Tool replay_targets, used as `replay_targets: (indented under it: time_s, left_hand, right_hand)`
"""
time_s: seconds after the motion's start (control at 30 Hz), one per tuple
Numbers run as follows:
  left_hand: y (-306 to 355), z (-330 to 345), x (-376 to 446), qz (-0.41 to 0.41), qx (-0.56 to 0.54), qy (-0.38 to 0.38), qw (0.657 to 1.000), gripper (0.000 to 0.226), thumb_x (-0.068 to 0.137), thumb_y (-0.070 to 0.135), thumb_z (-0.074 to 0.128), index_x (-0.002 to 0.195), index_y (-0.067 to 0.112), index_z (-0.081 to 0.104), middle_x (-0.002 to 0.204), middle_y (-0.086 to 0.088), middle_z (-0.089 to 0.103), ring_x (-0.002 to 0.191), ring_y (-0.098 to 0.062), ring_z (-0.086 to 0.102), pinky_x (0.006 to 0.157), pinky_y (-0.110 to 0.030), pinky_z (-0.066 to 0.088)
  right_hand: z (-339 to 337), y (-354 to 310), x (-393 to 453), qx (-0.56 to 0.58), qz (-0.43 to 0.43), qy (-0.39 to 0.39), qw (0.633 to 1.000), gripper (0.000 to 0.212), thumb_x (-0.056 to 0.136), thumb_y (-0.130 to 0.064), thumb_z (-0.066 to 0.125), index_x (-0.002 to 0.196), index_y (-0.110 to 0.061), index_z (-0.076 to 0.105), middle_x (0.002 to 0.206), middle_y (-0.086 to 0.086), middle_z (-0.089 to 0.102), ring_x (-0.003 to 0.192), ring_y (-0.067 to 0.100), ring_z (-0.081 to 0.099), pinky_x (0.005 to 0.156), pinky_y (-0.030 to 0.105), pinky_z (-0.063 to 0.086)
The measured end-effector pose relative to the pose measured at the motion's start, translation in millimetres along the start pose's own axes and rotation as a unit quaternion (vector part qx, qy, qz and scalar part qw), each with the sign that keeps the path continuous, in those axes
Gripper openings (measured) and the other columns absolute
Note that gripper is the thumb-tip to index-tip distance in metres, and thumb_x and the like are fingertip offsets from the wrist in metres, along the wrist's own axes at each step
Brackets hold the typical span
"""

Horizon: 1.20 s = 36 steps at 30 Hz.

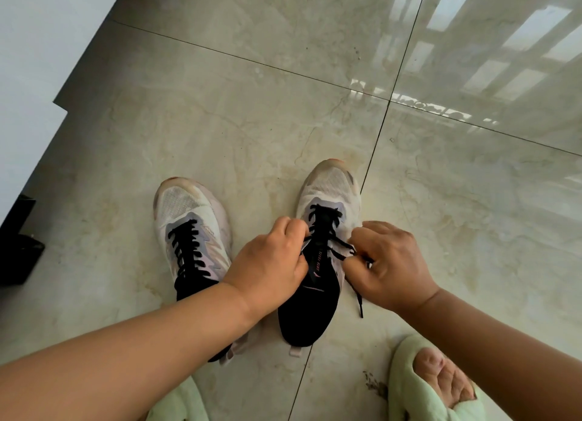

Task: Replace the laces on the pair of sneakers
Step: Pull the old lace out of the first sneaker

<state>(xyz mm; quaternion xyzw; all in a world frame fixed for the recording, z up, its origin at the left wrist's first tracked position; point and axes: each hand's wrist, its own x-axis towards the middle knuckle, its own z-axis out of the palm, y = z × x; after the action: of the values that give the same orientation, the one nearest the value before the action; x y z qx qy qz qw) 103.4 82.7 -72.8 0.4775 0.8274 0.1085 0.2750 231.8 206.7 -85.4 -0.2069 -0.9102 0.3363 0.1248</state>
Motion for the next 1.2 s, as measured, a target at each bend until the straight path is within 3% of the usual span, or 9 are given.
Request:
replay_targets:
  time_s: [0.07, 0.2, 0.3, 0.47, 0.6, 0.73, 1.0, 1.1, 1.2]
  left_hand:
    - [-1.9, -0.5, 0.7, -0.012, -0.016, 0.007, 1.0, 0.023, 0.089, 0.02, 0.048, 0.111, 0.014, 0.047, 0.111, -0.002, 0.051, 0.083, -0.025, 0.06, 0.073, -0.038, 0.048]
    - [-4.7, -2.1, -0.5, -0.015, -0.051, 0.031, 0.998, 0.037, 0.088, 0.044, 0.048, 0.11, 0.015, 0.052, 0.108, 0.0, 0.054, 0.09, -0.023, 0.06, 0.077, -0.038, 0.049]
    - [-5.7, -7.2, -3.2, -0.009, -0.06, 0.048, 0.997, 0.06, 0.084, 0.06, 0.027, 0.102, 0.013, 0.058, 0.097, 0.0, 0.056, 0.083, -0.024, 0.06, 0.072, -0.039, 0.049]
    - [-6.2, -6.6, 1.1, -0.042, -0.049, 0.087, 0.994, 0.023, 0.092, 0.04, 0.048, 0.091, 0.021, 0.061, 0.091, 0.008, 0.056, 0.074, -0.018, 0.057, 0.065, -0.032, 0.046]
    - [-4.8, -6.2, 12.5, -0.093, -0.15, 0.086, 0.981, 0.012, 0.082, 0.031, 0.066, 0.078, 0.021, 0.07, 0.082, 0.008, 0.061, 0.071, -0.01, 0.058, 0.071, -0.028, 0.049]
    - [-4.9, -7.8, 20.8, -0.072, -0.161, 0.086, 0.98, 0.01, 0.079, 0.021, 0.071, 0.073, 0.014, 0.074, 0.072, 0.004, 0.062, 0.069, -0.013, 0.059, 0.069, -0.024, 0.046]
    - [-8.4, -15.9, 30.8, 0.091, -0.022, 0.017, 0.996, 0.016, 0.087, 0.013, 0.053, 0.077, 0.013, 0.041, 0.072, -0.001, 0.046, 0.064, -0.024, 0.048, 0.06, -0.035, 0.038]
    - [-16.5, -20.9, 33.9, 0.193, 0.059, 0.034, 0.979, 0.015, 0.083, 0.003, 0.06, 0.077, 0.007, 0.046, 0.064, -0.009, 0.047, 0.052, -0.032, 0.049, 0.048, -0.033, 0.035]
    - [-14.9, -14.1, 32.4, 0.096, -0.017, 0.064, 0.993, 0.011, 0.081, 0.011, 0.059, 0.076, 0.009, 0.05, 0.068, -0.006, 0.055, 0.061, -0.031, 0.054, 0.055, -0.036, 0.043]
  right_hand:
    - [-2.2, 5.3, -1.1, 0.016, 0.057, -0.018, 0.998, 0.017, 0.071, -0.016, 0.045, 0.056, -0.013, 0.037, 0.049, 0.003, 0.038, 0.048, 0.027, 0.05, 0.048, 0.034, 0.047]
    - [-0.7, 2.1, -0.7, -0.076, 0.095, -0.026, 0.992, 0.026, 0.081, -0.03, 0.058, 0.09, -0.008, 0.069, 0.088, 0.007, 0.064, 0.087, 0.027, 0.06, 0.086, 0.039, 0.047]
    - [0.1, -11.6, 1.5, -0.054, 0.079, -0.018, 0.995, 0.037, 0.08, -0.043, 0.051, 0.086, -0.01, 0.067, 0.08, 0.001, 0.059, 0.073, 0.022, 0.057, 0.067, 0.03, 0.046]
    - [8.6, -21.2, -2.6, -0.141, 0.121, -0.168, 0.968, 0.044, 0.078, -0.06, 0.045, 0.094, -0.019, 0.043, 0.062, -0.011, 0.042, 0.055, 0.017, 0.045, 0.047, 0.026, 0.027]
    - [13.9, -19.8, -2.7, -0.08, 0.163, -0.14, 0.973, 0.028, 0.086, -0.04, 0.049, 0.082, -0.017, 0.036, 0.053, -0.009, 0.038, 0.052, 0.021, 0.044, 0.043, 0.029, 0.026]
    - [10.7, -20.4, -1.0, -0.07, 0.146, -0.147, 0.976, 0.024, 0.087, -0.035, 0.049, 0.082, -0.014, 0.038, 0.053, -0.007, 0.038, 0.052, 0.023, 0.047, 0.045, 0.031, 0.028]
    - [13.3, -19.7, -2.0, -0.104, 0.157, -0.145, 0.971, 0.014, 0.088, -0.021, 0.047, 0.087, -0.013, 0.036, 0.054, -0.004, 0.039, 0.051, 0.025, 0.044, 0.041, 0.027, 0.021]
    - [13.5, -19.3, -0.2, -0.105, 0.149, -0.142, 0.973, 0.012, 0.089, -0.02, 0.046, 0.089, -0.011, 0.039, 0.055, -0.002, 0.04, 0.051, 0.026, 0.043, 0.042, 0.03, 0.021]
    - [12.5, -18.0, 1.6, -0.112, 0.141, -0.144, 0.973, 0.014, 0.091, -0.023, 0.046, 0.09, -0.011, 0.039, 0.058, -0.001, 0.042, 0.051, 0.026, 0.043, 0.046, 0.031, 0.025]
